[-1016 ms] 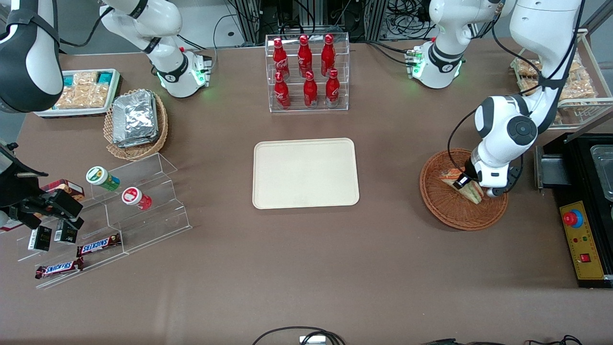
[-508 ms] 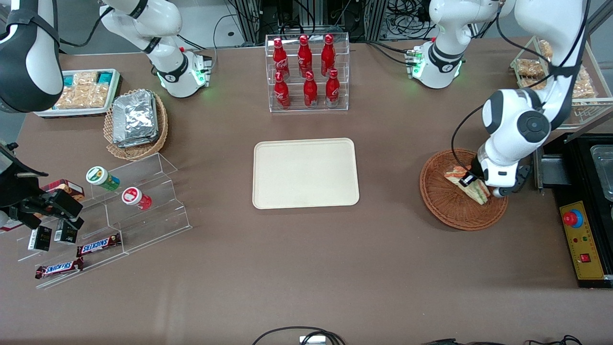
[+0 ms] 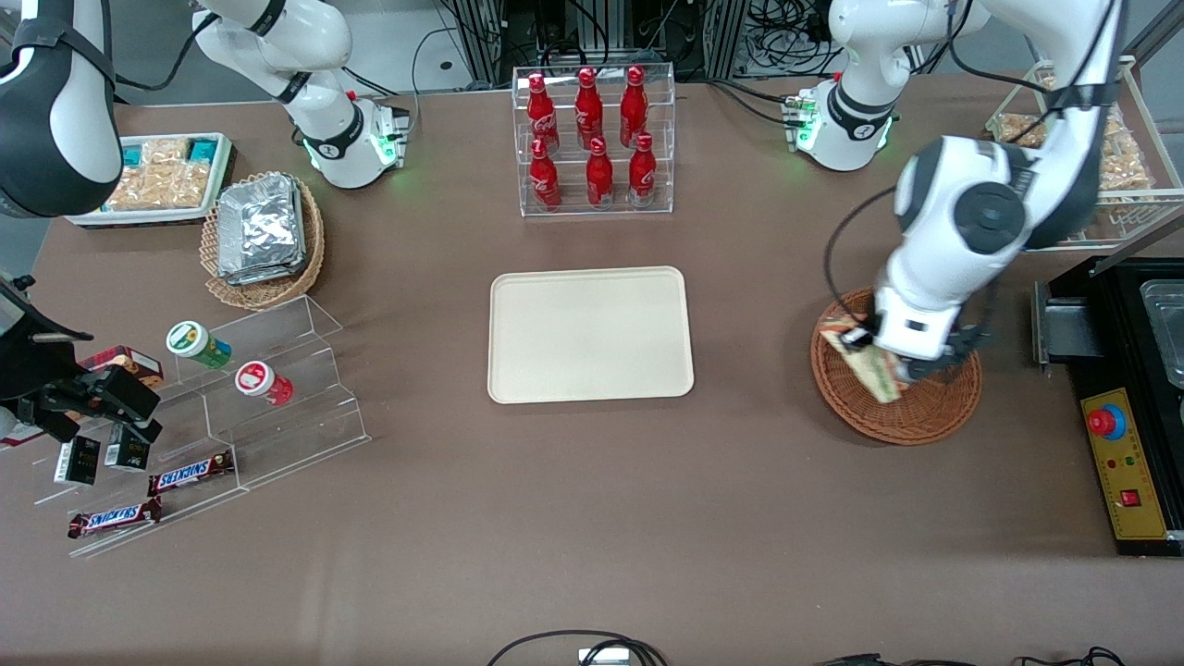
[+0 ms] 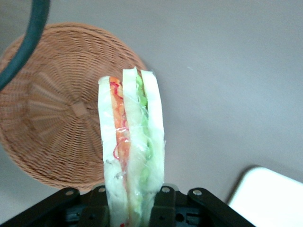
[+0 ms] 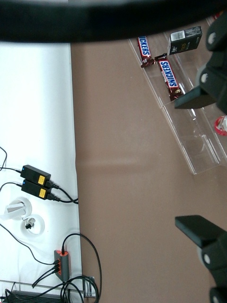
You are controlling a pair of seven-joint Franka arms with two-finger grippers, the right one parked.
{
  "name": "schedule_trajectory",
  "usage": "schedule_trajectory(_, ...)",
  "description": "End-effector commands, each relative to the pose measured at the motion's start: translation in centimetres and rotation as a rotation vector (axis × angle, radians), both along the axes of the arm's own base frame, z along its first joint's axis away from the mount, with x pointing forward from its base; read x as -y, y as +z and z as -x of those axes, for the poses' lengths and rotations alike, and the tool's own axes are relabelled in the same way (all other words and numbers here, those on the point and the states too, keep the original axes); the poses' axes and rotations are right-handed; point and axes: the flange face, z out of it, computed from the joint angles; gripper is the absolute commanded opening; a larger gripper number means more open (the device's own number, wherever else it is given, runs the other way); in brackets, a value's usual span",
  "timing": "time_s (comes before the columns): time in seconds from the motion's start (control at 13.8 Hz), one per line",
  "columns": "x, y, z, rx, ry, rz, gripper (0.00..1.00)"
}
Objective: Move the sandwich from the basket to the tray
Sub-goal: 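Lift the sandwich and carry it with the left gripper toward the cream tray, then lower the held sandwich onto the tray and open the left gripper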
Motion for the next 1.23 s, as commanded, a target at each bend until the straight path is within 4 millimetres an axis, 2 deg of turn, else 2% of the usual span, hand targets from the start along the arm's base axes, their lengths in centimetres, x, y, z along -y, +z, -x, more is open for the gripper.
schedule_trajectory(0.0, 6.3, 0.2, 1.1, 0.008, -0.151, -0.021, 0.0)
schedule_trajectory(0.29, 15.6, -1.6, 6.0, 0.01, -0.387, -0.074, 0.0)
schedule_trajectory(0.51, 21.1, -3.9, 9.2, 0.018, -0.507, -0.06, 0.0)
schedule_trajectory(0.65, 24.2, -6.3, 11.0, -0.004, -0.568, -0.04, 0.01)
schedule_trajectory(0.8, 26.4, -8.7, 12.5, -0.036, -0.597, -0.024, 0.01)
schedule_trajectory(1.02, 28.5, -12.3, 14.5, -0.064, -0.601, 0.003, 0.02)
schedule_trajectory(1.16, 28.6, -14.7, 14.6, -0.069, -0.612, -0.007, 0.04)
